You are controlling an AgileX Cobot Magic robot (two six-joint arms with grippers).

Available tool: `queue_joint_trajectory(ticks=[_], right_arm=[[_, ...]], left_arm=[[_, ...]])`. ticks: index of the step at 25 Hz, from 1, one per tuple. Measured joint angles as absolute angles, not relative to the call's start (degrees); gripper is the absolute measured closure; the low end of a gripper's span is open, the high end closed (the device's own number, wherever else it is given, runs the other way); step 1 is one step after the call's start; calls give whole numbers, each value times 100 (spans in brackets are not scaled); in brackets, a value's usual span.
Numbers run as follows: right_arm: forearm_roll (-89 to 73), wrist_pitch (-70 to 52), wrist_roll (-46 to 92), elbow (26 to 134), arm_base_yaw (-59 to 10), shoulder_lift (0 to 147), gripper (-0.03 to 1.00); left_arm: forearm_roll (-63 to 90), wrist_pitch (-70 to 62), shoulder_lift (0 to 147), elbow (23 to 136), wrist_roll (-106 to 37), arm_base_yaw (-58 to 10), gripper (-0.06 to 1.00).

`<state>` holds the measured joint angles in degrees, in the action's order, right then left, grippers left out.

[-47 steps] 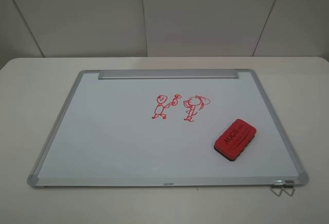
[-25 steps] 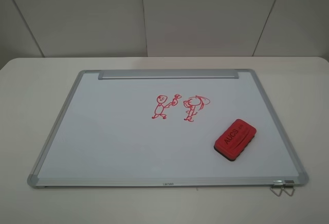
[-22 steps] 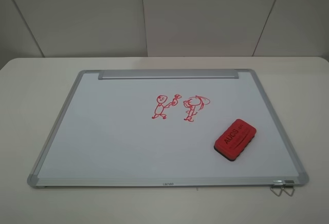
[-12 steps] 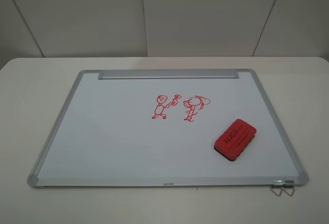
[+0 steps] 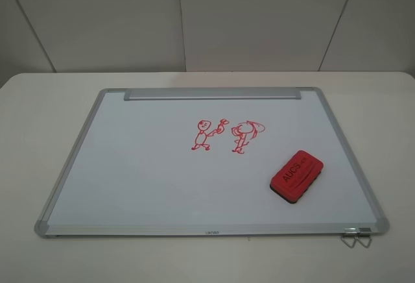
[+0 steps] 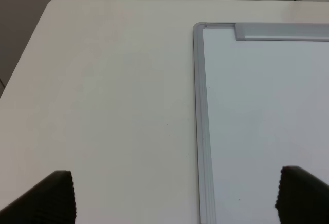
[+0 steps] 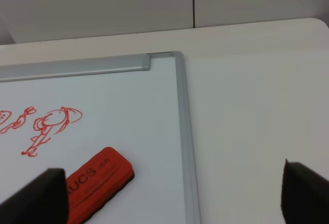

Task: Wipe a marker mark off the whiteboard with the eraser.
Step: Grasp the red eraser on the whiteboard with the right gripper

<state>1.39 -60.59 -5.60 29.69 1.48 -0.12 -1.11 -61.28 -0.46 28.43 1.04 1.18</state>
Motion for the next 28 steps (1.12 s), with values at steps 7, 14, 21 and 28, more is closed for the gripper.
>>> queue_joint_trajectory(ticks=[7,14,21,28], right_arm=[[139,-6059,-560,2965,148,922,23],[101,-6023,-664,2970,68,2778,23],[301,-5470,-1625,3456,-614,4502,23],[712,-5313,-2950,4149,-1246,6797,23]], left_arm=[[-111,-6128,-46,2843,104,118,17],[-111,-6128,-46,2843,104,118,17],[-111,-6128,-46,2843,104,118,17],[-111,-6128,-46,2843,104,118,17]])
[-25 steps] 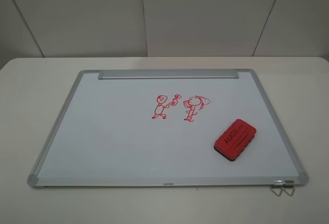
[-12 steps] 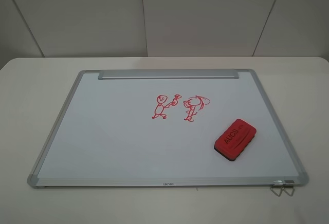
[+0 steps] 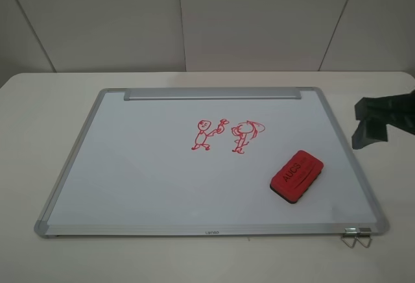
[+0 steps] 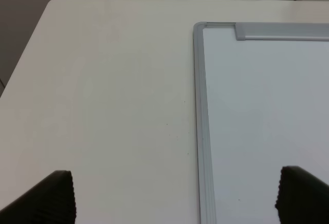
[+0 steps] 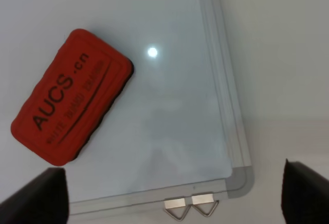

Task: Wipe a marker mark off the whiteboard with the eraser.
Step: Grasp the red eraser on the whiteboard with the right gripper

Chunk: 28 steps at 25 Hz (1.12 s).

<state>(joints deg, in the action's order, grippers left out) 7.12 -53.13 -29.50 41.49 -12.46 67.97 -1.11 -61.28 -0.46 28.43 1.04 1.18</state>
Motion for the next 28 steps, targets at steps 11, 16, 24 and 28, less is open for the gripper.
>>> queue_joint_trajectory(ticks=[11,16,24,28], right_arm=[[346,-4145,-4753,4838,-1682,9270,23],[121,-3783,-5303,4910,-1688,9814,23],[126,-3784,-5887,4921,-1889,9959,23],[46,-3672,-6070,4921,-2134,10094,23]], left_arm=[[-111,-6128,-46,2843,104,118,17],[-111,-6128,-46,2843,104,118,17],[-111,-6128,-46,2843,104,118,17],[-111,-6128,-46,2843,104,118,17]])
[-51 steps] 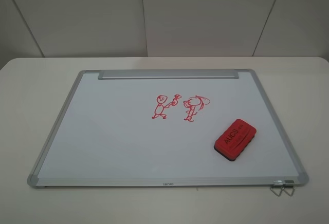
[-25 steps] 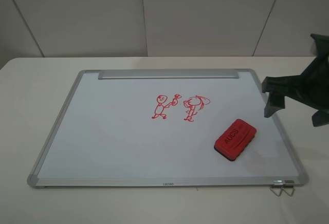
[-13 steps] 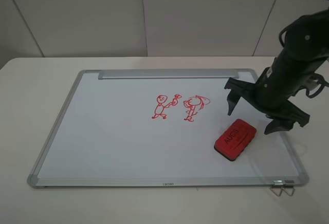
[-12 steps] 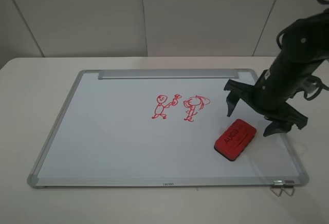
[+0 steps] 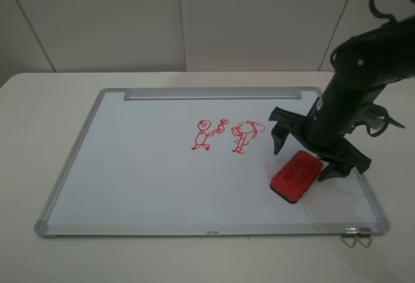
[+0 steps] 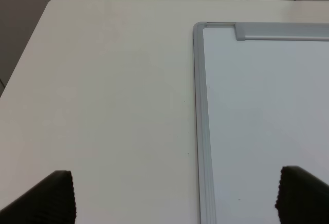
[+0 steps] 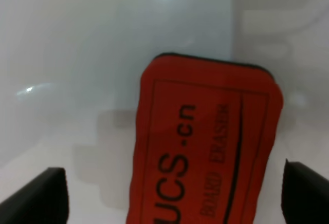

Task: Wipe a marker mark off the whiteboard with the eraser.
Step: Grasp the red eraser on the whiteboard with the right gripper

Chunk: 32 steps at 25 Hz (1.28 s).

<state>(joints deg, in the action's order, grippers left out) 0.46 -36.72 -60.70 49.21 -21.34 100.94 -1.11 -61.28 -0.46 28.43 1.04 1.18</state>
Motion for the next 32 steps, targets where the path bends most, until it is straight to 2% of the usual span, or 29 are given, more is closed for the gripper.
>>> queue_joint_trajectory(ticks=[22,29,32], right_arm=[[147,-3722,-6109,4921,-2148,10416,23],[151,-3667,-6109,4921,-2148,10427,35],[153,-3642,-6109,4921,-2148,10467,45]], left_arm=[[-117,-6128,-46,2843,104,118,17],[-117,-6128,-46,2843,104,118,17],[-117,-6128,-46,2843,104,118,17]])
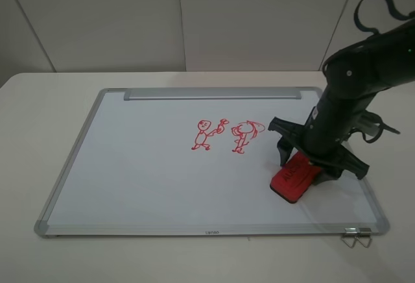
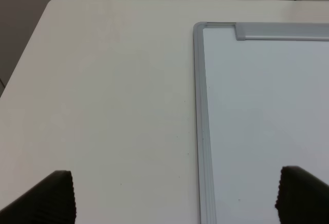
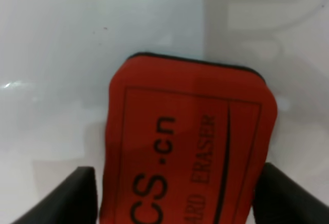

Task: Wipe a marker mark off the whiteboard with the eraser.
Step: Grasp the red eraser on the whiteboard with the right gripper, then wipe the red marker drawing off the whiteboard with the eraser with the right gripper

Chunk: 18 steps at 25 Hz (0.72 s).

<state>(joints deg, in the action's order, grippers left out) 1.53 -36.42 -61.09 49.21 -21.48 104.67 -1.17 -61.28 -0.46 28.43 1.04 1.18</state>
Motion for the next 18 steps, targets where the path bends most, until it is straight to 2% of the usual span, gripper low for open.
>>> queue_joint_trajectory(ticks=[11,18], right_arm=[[143,-3730,-5764,4995,-2148,10531,47],[143,-4732,-3800,5972,-2148,10612,47]], left_arm=[[-117,-6128,-46,2843,104,118,17],[-117,-6128,-46,2843,104,118,17]])
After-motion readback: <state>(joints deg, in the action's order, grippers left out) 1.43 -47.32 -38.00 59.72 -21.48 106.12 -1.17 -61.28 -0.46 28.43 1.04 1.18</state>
